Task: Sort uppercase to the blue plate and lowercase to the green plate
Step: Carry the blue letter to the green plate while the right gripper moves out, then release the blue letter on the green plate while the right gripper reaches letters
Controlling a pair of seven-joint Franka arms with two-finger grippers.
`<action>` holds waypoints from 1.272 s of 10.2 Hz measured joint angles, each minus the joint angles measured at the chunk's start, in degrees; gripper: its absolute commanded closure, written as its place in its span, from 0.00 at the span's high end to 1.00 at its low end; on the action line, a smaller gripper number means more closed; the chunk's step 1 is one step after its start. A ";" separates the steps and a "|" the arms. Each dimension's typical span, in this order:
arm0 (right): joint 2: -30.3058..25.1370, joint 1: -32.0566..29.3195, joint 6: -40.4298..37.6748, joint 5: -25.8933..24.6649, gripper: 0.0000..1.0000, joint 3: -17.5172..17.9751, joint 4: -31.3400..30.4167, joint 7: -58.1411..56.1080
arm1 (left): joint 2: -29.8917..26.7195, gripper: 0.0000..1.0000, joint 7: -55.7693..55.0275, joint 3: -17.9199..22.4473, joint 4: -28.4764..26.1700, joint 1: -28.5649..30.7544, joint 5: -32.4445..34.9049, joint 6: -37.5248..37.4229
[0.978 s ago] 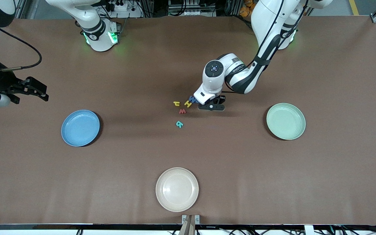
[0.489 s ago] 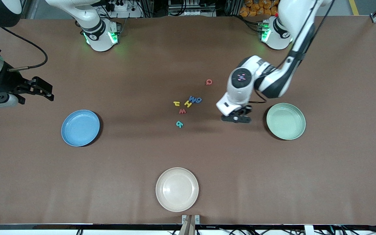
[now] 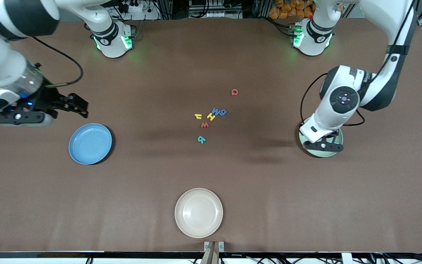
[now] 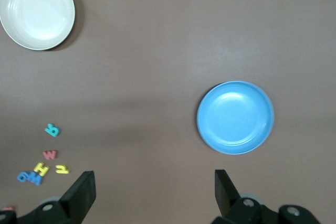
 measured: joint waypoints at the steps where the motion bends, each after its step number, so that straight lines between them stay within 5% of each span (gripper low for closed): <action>1: 1.24 2.48 1.52 0.01 1.00 0.32 -0.46 4.96 | 0.12 0.00 1.96 -0.03 -0.37 2.07 0.00 0.01; 7: 8.18 11.41 10.44 0.04 1.00 3.67 -4.77 13.19 | 5.46 0.04 3.58 -1.03 -2.99 6.36 -4.18 4.52; 8: 9.74 12.51 13.40 0.04 1.00 4.17 -5.10 13.25 | 6.47 0.13 3.58 -1.03 -3.69 6.48 -4.37 6.27; 9: 11.84 13.96 16.80 0.04 0.98 4.58 -5.30 13.22 | 7.12 0.37 3.58 -1.03 -4.18 6.60 -4.41 7.18; 11: 16.76 17.11 22.69 -0.05 0.92 4.93 -5.36 10.42 | 7.35 0.64 3.58 -1.08 -4.30 6.73 -4.43 7.50; 13: 21.38 18.95 25.64 -0.05 0.90 5.06 -5.05 1.38 | 7.23 0.73 3.58 -1.13 -4.05 6.86 -4.44 7.77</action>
